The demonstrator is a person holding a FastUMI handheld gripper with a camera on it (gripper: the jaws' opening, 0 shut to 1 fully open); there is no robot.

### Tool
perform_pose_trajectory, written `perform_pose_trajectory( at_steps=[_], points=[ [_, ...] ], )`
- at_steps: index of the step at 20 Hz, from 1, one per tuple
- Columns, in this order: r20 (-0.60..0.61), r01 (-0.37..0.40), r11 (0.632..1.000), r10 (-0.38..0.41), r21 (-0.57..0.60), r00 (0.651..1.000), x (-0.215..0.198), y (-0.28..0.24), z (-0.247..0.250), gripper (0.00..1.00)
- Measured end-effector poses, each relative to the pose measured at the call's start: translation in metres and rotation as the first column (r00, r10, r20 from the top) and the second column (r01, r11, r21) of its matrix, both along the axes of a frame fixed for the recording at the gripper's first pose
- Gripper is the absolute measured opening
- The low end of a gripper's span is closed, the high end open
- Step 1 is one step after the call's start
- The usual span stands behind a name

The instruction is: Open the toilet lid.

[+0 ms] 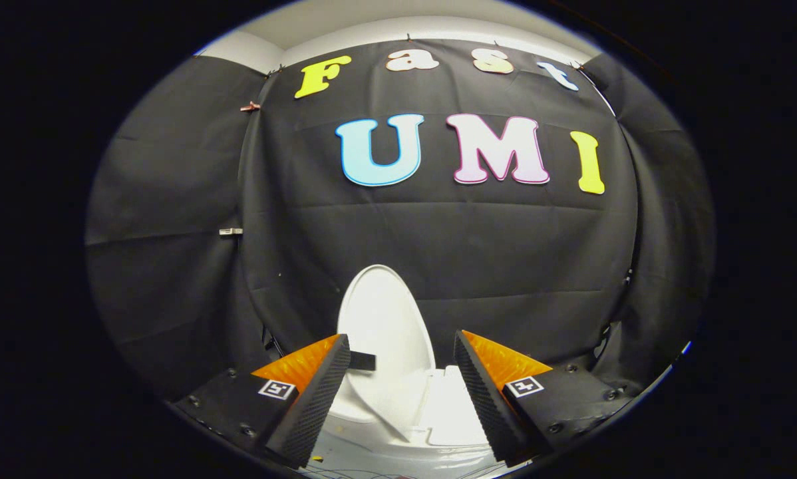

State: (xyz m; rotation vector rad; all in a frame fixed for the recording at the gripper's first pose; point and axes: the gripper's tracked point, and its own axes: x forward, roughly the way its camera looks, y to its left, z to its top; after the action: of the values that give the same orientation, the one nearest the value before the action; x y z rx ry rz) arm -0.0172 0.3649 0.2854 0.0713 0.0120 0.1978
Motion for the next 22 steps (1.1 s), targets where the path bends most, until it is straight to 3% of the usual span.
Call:
perform_pose_trajectory(
  at_steps=[8,11,15,18,22],
  points=[
    [-0.025,0.086,0.996,-0.087,-0.029,0.996,0.023,-0.159,-0.081,0.98],
    [0.029,0.119,0.992,-0.118,-0.042,0.993,0.025,-0.205,-0.106,0.99],
    [0.095,0.159,0.978,-0.147,-0.136,0.985,0.036,-0.245,-0.143,0.98],
    [0.072,0.114,0.992,-0.111,-0.044,0.991,0.038,-0.251,-0.164,0.99],
    [0.105,0.166,0.986,-0.163,-0.019,0.981,0.039,-0.272,-0.177,0.98]
  ],
)
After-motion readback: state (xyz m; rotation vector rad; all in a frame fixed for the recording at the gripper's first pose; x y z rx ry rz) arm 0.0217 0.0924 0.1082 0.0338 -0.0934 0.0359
